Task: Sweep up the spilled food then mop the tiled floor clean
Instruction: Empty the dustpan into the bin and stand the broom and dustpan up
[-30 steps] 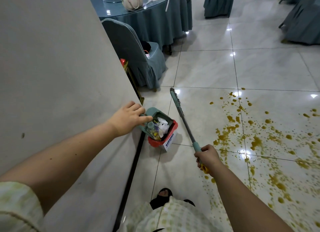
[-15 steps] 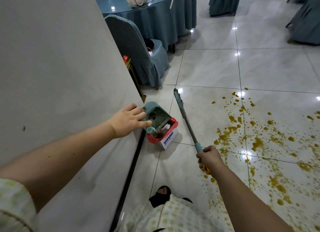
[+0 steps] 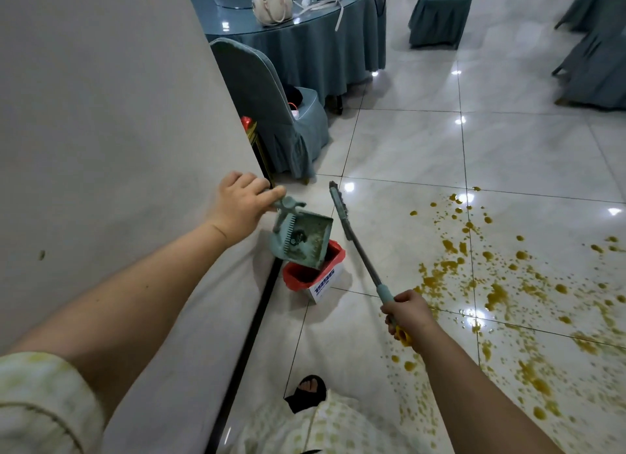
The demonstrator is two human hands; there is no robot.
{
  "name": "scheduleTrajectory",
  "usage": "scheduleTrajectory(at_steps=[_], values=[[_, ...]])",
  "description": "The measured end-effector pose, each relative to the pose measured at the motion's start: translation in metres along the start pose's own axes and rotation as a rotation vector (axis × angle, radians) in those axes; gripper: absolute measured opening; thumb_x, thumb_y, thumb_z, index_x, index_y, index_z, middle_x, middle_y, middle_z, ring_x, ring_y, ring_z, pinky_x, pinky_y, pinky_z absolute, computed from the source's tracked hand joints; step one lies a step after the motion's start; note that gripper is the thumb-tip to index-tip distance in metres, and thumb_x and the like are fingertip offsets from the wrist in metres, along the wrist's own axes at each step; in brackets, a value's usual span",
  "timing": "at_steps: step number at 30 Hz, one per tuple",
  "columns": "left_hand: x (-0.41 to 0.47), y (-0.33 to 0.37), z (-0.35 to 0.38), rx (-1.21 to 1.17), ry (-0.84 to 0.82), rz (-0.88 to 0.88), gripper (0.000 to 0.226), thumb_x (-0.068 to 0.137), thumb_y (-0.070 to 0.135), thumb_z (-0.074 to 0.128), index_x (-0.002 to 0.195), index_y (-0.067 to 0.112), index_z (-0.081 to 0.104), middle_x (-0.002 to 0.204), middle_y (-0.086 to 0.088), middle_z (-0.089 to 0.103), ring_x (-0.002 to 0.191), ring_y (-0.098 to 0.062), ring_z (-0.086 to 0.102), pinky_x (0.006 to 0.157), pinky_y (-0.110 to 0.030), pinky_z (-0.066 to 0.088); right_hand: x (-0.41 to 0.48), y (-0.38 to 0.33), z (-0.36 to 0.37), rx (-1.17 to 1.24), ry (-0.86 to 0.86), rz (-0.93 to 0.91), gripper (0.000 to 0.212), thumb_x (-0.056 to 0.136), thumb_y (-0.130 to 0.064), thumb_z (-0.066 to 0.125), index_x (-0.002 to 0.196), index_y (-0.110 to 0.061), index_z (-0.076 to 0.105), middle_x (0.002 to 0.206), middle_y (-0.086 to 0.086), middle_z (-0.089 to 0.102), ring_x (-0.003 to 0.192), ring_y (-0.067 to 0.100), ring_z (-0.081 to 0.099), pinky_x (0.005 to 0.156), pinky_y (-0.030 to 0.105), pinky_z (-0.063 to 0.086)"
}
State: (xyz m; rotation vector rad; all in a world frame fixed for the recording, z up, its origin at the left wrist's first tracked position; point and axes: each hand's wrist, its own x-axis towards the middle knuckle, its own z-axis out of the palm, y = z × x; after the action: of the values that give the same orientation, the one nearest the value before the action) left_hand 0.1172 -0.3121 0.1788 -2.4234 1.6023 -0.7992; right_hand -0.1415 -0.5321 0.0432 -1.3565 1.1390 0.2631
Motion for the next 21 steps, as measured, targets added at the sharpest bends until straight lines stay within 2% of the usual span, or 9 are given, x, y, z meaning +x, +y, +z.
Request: scheduleTrajectory(at_steps=[5, 9, 15, 21], values=[[0.042, -0.028, -0.007, 0.002, -0.044, -0.375, 0.032, 0.094, 0.025, 0.058, 0.127, 0.024, 0.059, 0.107, -0.004, 0.066, 0.098, -0.03, 0.056, 0.086, -0.038, 0.03, -0.004, -0.029, -0.022, -0.024, 0.012, -0.029, 0.029, 0.088, -0.007, 0.063, 0.112, -0.006, 0.046, 0.074, 0.02, 0.058, 0.043, 0.021, 0.046, 0.038, 0.022, 0.036], [0.075, -0.039, 0.003, -0.054, -0.005, -0.55, 0.035, 0.098, 0.024, 0.049, 0.133, 0.023, 0.054, 0.115, -0.006, 0.063, 0.105, -0.032, 0.052, 0.091, -0.039, 0.03, -0.003, -0.06, -0.038, -0.027, 0.033, -0.064, 0.028, 0.088, -0.008, 0.062, 0.111, -0.006, 0.046, 0.073, 0.02, 0.057, 0.045, 0.021, 0.045, 0.038, 0.022, 0.034], [0.133, -0.046, 0.039, -0.138, 0.034, -0.625, 0.035, 0.098, 0.023, 0.05, 0.132, 0.023, 0.055, 0.115, -0.007, 0.062, 0.107, -0.032, 0.051, 0.092, -0.042, 0.034, 0.02, -0.128, -0.052, 0.024, 0.023, -0.087, 0.019, 0.09, -0.006, 0.058, 0.107, -0.003, 0.048, 0.077, 0.023, 0.061, 0.045, 0.022, 0.048, 0.043, 0.026, 0.04], [0.2, -0.082, 0.108, -0.201, 0.026, -0.526, 0.035, 0.096, 0.025, 0.052, 0.131, 0.024, 0.056, 0.115, -0.005, 0.063, 0.105, -0.03, 0.051, 0.09, -0.042, 0.034, 0.072, -0.213, -0.052, 0.033, 0.054, -0.05, 0.023, 0.095, -0.005, 0.051, 0.117, -0.002, 0.046, 0.088, 0.03, 0.068, 0.041, 0.019, 0.048, 0.041, 0.024, 0.042]])
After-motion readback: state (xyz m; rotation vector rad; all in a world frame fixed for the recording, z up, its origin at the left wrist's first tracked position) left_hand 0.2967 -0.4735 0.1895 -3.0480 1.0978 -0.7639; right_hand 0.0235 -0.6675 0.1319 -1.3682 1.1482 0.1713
